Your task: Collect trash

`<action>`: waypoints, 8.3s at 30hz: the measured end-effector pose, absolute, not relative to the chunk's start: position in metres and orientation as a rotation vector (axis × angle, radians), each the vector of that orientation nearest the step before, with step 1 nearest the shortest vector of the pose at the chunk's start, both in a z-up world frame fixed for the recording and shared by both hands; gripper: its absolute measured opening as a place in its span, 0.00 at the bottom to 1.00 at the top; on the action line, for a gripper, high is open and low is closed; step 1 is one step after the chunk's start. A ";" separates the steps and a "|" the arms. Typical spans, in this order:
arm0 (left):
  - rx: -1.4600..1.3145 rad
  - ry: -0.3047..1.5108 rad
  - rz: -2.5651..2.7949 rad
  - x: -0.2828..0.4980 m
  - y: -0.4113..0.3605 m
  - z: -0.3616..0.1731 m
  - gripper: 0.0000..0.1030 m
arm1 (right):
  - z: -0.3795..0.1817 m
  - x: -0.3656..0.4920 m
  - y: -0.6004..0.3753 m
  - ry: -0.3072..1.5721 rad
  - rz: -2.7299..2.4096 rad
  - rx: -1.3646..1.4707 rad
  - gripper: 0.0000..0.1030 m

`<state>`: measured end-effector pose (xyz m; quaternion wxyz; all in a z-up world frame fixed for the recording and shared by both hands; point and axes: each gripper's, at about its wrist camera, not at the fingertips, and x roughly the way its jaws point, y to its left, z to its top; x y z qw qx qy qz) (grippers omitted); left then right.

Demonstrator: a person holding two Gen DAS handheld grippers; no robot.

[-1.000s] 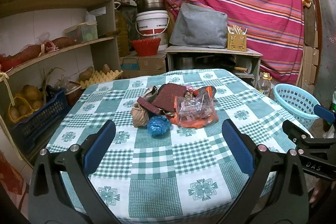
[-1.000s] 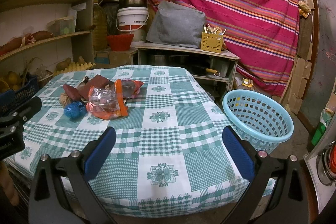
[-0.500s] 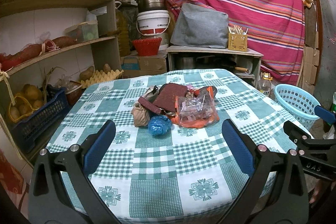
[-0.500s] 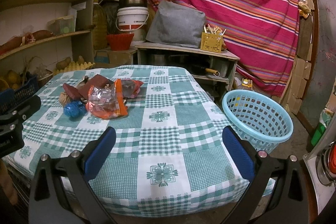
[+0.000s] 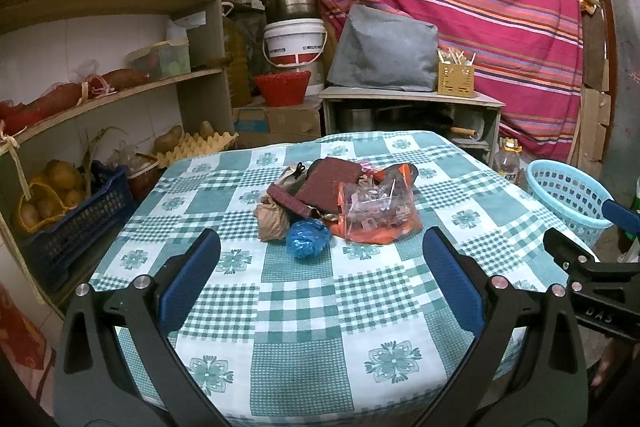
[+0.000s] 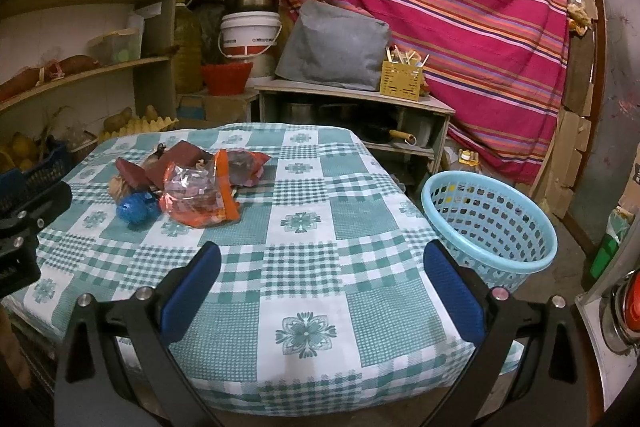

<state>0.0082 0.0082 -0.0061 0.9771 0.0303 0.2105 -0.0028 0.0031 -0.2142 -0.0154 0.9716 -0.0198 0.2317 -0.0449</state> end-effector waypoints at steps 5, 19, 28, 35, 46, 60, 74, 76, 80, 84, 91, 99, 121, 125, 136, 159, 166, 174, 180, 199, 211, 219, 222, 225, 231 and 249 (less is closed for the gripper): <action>0.056 0.425 -0.004 0.009 0.009 -0.006 0.95 | -0.015 0.004 -0.215 0.469 -0.091 -0.039 0.96; 0.053 0.436 -0.003 0.011 0.008 -0.009 0.95 | -0.016 0.009 -0.220 0.471 -0.099 -0.029 0.96; 0.040 0.462 0.007 0.028 0.009 -0.014 0.95 | -0.018 0.027 -0.222 0.487 -0.092 -0.038 0.96; 0.065 0.497 0.021 0.050 0.017 -0.016 0.95 | -0.016 0.041 -0.221 0.506 -0.055 -0.055 0.96; 0.087 0.514 0.050 0.106 0.039 0.011 0.95 | 0.018 0.099 -0.206 0.553 0.005 -0.038 0.96; -0.007 0.603 0.106 0.152 0.084 -0.007 0.95 | -0.001 0.163 -0.176 0.612 0.057 -0.074 0.96; -0.002 0.715 0.011 0.188 0.073 -0.032 0.72 | -0.026 0.176 -0.180 0.644 0.078 -0.059 0.96; -0.028 0.729 -0.003 0.191 0.075 -0.034 0.62 | -0.026 0.178 -0.181 0.645 0.074 -0.055 0.96; -0.055 0.765 -0.043 0.199 0.074 -0.040 0.38 | -0.027 0.180 -0.179 0.648 0.079 -0.055 0.96; -0.057 0.787 -0.063 0.202 0.070 -0.044 0.25 | -0.029 0.179 -0.174 0.648 0.082 -0.073 0.96; -0.071 0.752 -0.082 0.194 0.074 -0.035 0.21 | -0.028 0.177 -0.168 0.643 0.098 -0.078 0.96; -0.095 0.678 -0.087 0.175 0.085 -0.016 0.21 | -0.028 0.188 -0.144 0.653 0.152 -0.104 0.92; -0.111 0.618 -0.053 0.160 0.102 -0.005 0.21 | -0.024 0.190 -0.150 0.687 0.246 -0.031 0.19; -0.134 0.594 -0.041 0.154 0.108 0.002 0.20 | -0.012 0.184 -0.170 0.655 0.228 -0.007 0.19; -0.138 0.555 -0.030 0.142 0.109 0.018 0.13 | 0.008 0.168 -0.237 0.605 0.142 0.053 0.19; -0.030 0.519 -0.356 0.155 -0.077 0.054 0.13 | 0.032 0.135 -0.416 0.563 -0.110 0.183 0.19; -0.012 0.530 -0.505 0.162 -0.163 0.052 0.13 | 0.028 0.125 -0.470 0.568 -0.251 0.193 0.19; -0.011 0.565 -0.632 0.169 -0.244 0.035 0.13 | 0.018 0.113 -0.497 0.594 -0.331 0.158 0.19; 0.015 0.584 -0.686 0.171 -0.292 0.019 0.13 | 0.012 0.100 -0.528 0.600 -0.369 0.218 0.19; 0.045 0.649 -0.725 0.196 -0.346 -0.015 0.21 | -0.001 0.098 -0.552 0.622 -0.398 0.305 0.19; 0.049 0.572 -0.588 0.188 -0.319 0.004 0.72 | -0.005 0.102 -0.552 0.615 -0.391 0.315 0.20; 0.031 0.536 -0.531 0.186 -0.294 0.018 0.88 | -0.007 0.114 -0.544 0.603 -0.408 0.317 0.52; 0.026 0.527 -0.508 0.185 -0.282 0.023 0.90 | -0.008 0.117 -0.542 0.604 -0.422 0.318 0.64; 0.025 0.502 -0.462 0.183 -0.265 0.029 0.95 | -0.008 0.118 -0.539 0.603 -0.431 0.324 0.73; -0.016 0.502 -0.397 0.184 -0.217 0.037 0.95 | 0.002 0.117 -0.519 0.576 -0.416 0.323 0.86; -0.032 0.495 -0.119 0.169 -0.060 0.040 0.95 | 0.020 0.137 -0.375 0.549 -0.195 0.223 0.91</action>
